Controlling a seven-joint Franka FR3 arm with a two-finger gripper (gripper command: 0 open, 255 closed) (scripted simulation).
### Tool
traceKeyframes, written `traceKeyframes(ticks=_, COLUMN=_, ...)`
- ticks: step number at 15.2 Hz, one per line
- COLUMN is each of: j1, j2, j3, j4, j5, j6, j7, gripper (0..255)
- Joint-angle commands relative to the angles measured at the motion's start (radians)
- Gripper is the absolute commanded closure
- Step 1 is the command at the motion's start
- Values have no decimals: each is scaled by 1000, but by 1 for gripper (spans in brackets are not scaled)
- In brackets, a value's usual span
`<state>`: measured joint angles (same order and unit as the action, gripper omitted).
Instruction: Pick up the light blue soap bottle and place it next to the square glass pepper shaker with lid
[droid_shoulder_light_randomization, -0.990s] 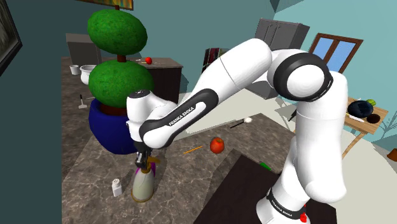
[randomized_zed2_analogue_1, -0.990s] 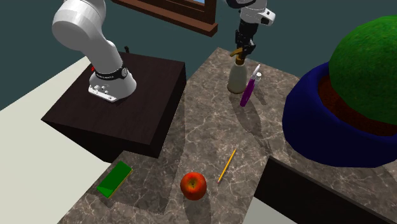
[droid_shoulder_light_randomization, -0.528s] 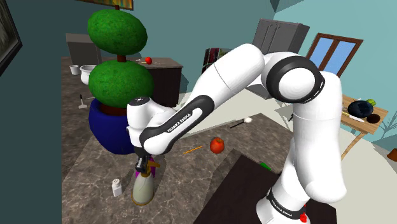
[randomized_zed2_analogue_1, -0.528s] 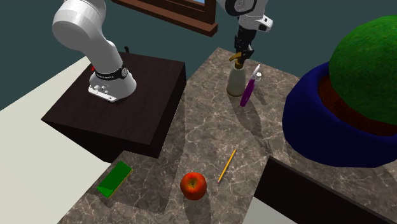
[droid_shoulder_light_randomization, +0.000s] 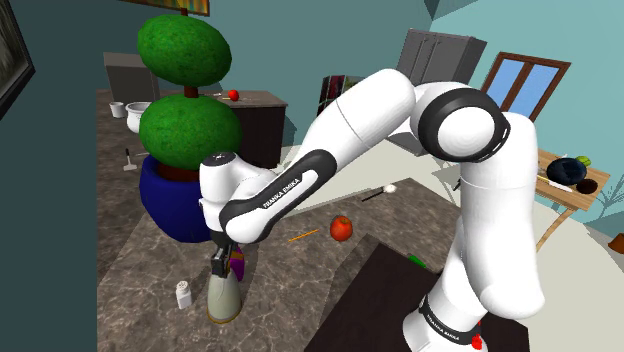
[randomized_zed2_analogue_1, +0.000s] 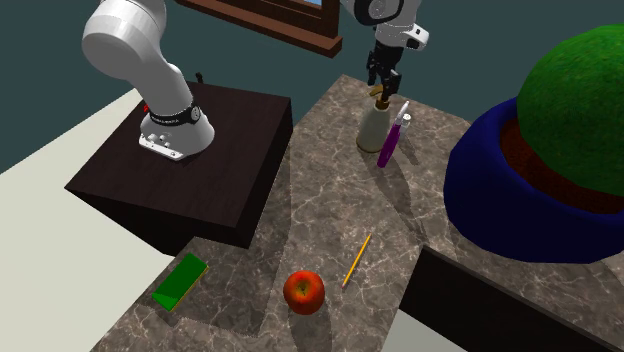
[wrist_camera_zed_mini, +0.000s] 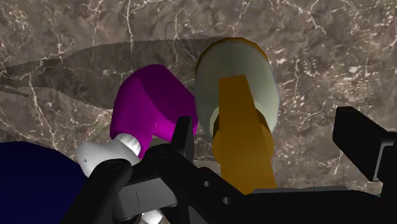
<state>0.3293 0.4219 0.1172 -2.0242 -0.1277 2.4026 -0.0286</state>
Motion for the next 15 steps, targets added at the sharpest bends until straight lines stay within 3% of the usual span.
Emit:
traceKeyframes(ticks=1, j1=0, j2=0, j3=0, j4=0, j5=0, j6=0, j7=0, gripper=0)
traceKeyframes(ticks=3, j1=0, j2=0, j3=0, j4=0, j5=0, j6=0, j7=0, gripper=0)
traceKeyframes(ticks=7, j1=-4, j2=-83, j3=11, j4=22, j5=20, j6=-105, j7=-13, gripper=0)
traceKeyframes(ticks=15, j1=-4, j2=-83, j3=11, j4=22, j5=20, j6=-105, j7=-13, gripper=0)
